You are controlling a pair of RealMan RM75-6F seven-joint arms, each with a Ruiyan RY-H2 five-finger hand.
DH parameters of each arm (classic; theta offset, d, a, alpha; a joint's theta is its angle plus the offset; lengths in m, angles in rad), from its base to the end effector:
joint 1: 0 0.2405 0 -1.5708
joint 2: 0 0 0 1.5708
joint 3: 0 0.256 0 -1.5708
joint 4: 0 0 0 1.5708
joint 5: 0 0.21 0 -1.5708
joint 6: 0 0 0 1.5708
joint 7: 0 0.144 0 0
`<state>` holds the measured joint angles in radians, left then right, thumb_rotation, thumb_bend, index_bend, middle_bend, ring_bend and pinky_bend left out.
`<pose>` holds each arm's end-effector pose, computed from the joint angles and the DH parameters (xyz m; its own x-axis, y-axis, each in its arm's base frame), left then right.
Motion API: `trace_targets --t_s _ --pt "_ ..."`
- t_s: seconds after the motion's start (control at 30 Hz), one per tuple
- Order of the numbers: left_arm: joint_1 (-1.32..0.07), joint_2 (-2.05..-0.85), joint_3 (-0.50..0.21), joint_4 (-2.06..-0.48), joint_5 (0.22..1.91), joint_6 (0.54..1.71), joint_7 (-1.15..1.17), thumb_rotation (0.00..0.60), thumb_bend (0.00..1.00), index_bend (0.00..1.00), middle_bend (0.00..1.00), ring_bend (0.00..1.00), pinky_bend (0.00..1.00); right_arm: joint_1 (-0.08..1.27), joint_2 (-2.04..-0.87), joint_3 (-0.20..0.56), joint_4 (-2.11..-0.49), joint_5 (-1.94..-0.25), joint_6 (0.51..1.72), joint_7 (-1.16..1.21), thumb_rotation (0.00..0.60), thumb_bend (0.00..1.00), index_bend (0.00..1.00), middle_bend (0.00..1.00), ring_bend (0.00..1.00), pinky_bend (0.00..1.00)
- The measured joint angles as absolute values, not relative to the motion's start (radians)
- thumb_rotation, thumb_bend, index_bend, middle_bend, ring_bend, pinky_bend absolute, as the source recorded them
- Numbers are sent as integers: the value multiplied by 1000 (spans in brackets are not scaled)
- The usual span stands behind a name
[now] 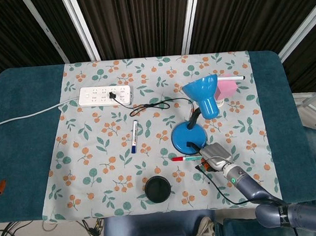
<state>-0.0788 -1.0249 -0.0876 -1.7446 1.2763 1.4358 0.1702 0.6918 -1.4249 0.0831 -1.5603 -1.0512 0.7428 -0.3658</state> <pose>-0.3208 0.1822 0.1858 0.4818 0.0516 0.8748 0.8539 0.1967 -0.4819 -0.1984 -0.3078 -0.0189 0.5181 -0.5052 0.6902 -0.8521 -0.3746 0.3654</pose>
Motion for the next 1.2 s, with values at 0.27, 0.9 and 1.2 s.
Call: trace_targets --t_s 0.27,0.9,1.2 --pt "-78 -1024 -88 -1744 1277 1438 167 600 279 40 48 0 94 729 -1415 67 -1558 -984 711 -406 600 759 11 789 849 1000" --pt "-78 -1026 -83 -1748 1285 1438 176 600 279 40 48 0 94 604 -1229 72 -1765 -1071 1006 -340 600 370 1 165 149 820" --pt "-81 -1033 -76 -1757 1293 1438 201 600 279 40 48 0 94 414 -1088 -27 -1835 -1257 1249 -288 600 341 1 67 54 0"
